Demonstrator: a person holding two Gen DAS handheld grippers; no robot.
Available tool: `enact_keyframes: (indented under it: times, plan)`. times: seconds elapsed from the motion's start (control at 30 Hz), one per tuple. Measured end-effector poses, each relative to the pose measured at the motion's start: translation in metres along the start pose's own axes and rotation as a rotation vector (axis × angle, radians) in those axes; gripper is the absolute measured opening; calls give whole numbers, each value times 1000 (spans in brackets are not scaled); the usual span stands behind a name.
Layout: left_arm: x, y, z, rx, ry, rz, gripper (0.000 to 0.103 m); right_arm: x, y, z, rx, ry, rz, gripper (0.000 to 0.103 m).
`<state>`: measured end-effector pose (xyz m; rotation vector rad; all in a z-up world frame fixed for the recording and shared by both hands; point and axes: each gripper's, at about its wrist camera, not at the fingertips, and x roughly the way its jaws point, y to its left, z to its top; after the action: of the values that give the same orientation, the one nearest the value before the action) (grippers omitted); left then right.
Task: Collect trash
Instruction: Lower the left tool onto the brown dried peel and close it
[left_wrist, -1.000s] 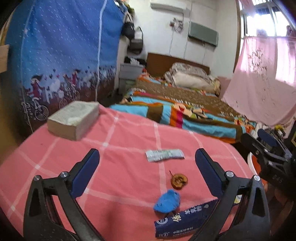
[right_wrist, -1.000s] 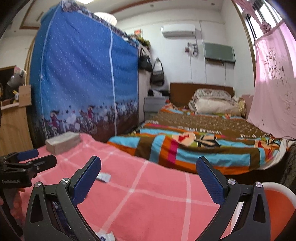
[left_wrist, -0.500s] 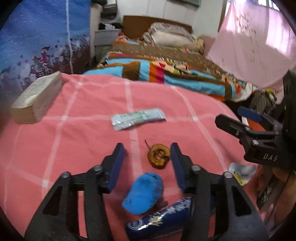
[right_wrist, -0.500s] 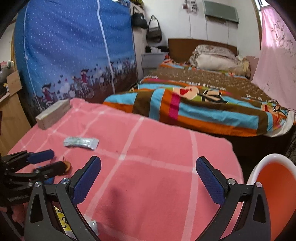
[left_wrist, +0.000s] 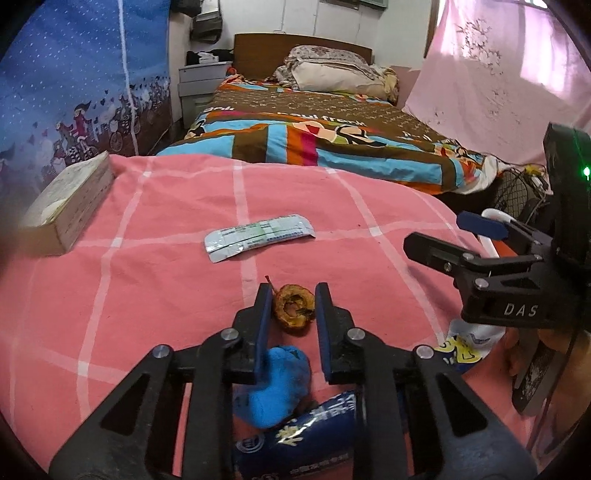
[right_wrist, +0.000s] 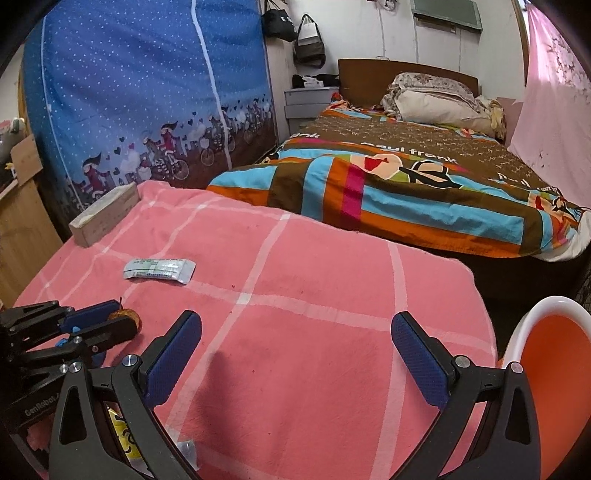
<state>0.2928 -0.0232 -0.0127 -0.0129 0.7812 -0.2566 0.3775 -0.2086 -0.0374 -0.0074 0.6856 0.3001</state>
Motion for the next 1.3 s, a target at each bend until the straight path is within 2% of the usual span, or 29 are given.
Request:
enact_keyframes:
  times: [0.1, 0.23, 0.43, 0.5, 0.63, 0.73, 0.87, 0.97, 1.03, 1.1, 1.2, 1.3]
  plan:
    - [-4, 12, 1, -59, -19, 9, 12, 2, 1, -1, -3, 10, 0, 103]
    - [-2, 30, 1, -146, -11, 2, 13, 5, 5, -1, -21, 24, 2, 103]
    - [-4, 31, 0, -155, -17, 13, 14, 9, 18, -3, -89, 41, -19, 103]
    - [-4, 33, -1, -167, -12, 0, 19, 9, 18, -4, -95, 39, -20, 103]
    - [-6, 40, -5, -211, -11, -26, 44, 9, 15, -3, -80, 42, -12, 103]
    - [-7, 39, -6, -208, -16, -41, 46, 9, 15, -4, -81, 41, -11, 103]
    - [-4, 28, -5, -154, -2, -44, 45, 9, 16, -3, -85, 44, -10, 103]
    - [1, 20, -5, -101, 21, -3, 43, 11, 14, -3, -73, 51, -5, 103]
    - [2, 14, -5, -62, 29, 20, 31, 12, 14, -3, -68, 57, 0, 103]
    - [2, 13, -5, -43, 31, 31, 29, 14, 14, -3, -67, 70, 13, 103]
    - [0, 18, -5, -64, 29, 26, 29, 18, 15, -2, -75, 88, 29, 103]
    - [-3, 31, -4, -114, 16, 48, 29, 22, 22, 2, -110, 103, 53, 98]
